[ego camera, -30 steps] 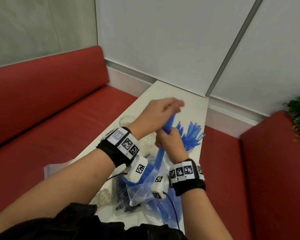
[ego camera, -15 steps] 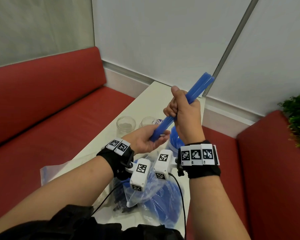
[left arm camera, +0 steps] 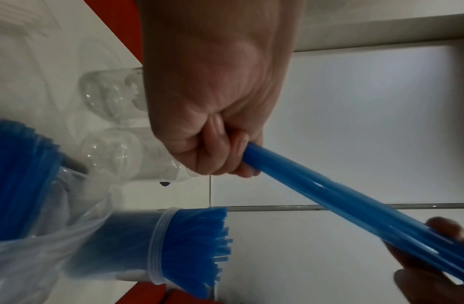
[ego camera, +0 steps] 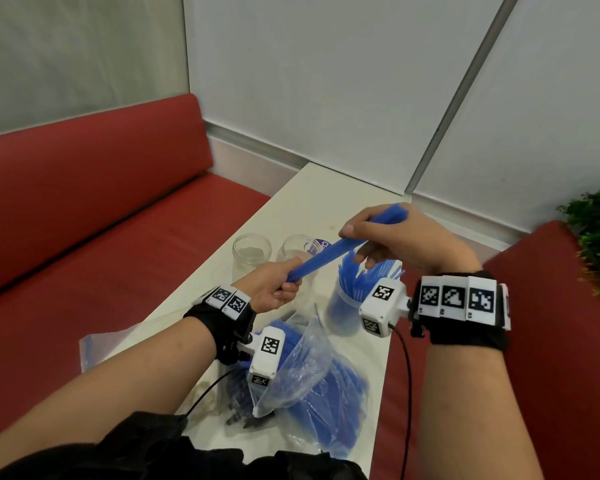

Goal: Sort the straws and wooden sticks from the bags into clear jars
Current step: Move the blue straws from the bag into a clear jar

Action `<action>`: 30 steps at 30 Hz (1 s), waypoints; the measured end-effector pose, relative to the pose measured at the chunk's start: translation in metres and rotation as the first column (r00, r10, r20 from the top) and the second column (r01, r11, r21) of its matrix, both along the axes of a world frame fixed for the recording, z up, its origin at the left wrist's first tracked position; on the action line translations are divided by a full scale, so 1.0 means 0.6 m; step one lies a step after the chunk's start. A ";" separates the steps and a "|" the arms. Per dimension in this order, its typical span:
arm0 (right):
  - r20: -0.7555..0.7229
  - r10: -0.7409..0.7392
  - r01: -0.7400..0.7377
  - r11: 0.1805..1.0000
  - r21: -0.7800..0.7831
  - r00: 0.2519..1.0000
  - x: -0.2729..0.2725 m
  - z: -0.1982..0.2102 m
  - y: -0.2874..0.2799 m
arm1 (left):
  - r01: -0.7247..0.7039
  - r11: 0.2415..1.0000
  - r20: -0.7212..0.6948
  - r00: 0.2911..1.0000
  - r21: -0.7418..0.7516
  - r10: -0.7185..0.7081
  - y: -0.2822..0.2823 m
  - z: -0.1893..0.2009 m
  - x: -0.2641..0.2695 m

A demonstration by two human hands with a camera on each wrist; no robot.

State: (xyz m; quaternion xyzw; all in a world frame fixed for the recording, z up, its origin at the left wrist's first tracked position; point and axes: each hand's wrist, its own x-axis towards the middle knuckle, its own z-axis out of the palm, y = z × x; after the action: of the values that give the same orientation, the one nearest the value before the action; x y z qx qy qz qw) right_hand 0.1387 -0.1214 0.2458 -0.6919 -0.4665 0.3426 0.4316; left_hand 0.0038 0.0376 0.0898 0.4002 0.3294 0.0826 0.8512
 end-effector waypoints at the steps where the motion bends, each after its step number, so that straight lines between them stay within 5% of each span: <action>1: -0.011 -0.010 0.010 1.000 0.027 1.000 0.003 0.000 -0.001 | -0.003 1.000 0.003 1.000 -0.004 0.003 0.000 -0.007 0.001; 7: -0.008 -0.185 0.184 0.971 0.154 0.983 0.024 -0.004 -0.002 | -0.127 0.992 -0.032 0.991 0.009 0.127 0.000 -0.032 0.012; 12: 0.045 -0.538 0.505 0.814 0.286 0.842 0.082 -0.011 -0.016 | 0.047 0.931 -0.245 0.969 0.361 0.046 0.004 -0.069 -0.004; 14: 0.088 -0.633 0.589 0.755 0.287 0.769 0.107 -0.028 -0.020 | 0.196 0.766 -0.359 0.932 0.613 0.049 0.000 -0.089 -0.006; 16: 0.139 -0.685 0.649 0.725 0.232 0.715 0.126 -0.054 -0.017 | 0.381 0.509 -0.456 0.890 0.772 0.025 -0.002 -0.104 -0.008; 20: 0.201 -0.683 0.683 0.726 0.080 0.702 0.138 -0.122 0.015 | 0.655 0.076 -0.647 0.755 0.752 -0.107 -0.015 -0.125 -0.006; 24: 0.214 -0.639 0.658 0.753 -0.019 0.739 0.128 -0.193 0.048 | 0.704 -0.301 -0.765 0.604 0.644 -0.224 -0.040 -0.134 -0.004; 27: 0.261 -0.651 0.675 0.738 -0.003 0.713 0.124 -0.227 0.057 | 0.701 -0.448 -0.828 0.521 0.554 -0.208 -0.053 -0.148 -0.008; 30: 0.207 -0.720 0.693 0.693 0.197 0.662 0.121 -0.240 0.064 | 0.721 -0.507 -0.867 0.485 0.472 -0.116 -0.054 -0.157 -0.016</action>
State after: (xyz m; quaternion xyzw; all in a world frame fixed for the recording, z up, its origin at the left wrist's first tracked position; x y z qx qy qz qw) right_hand 0.2111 -0.0831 0.1017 -0.8353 -0.2317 0.0271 0.4978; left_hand -0.0056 0.0051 -0.0042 0.9751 0.0781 -0.1982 0.0611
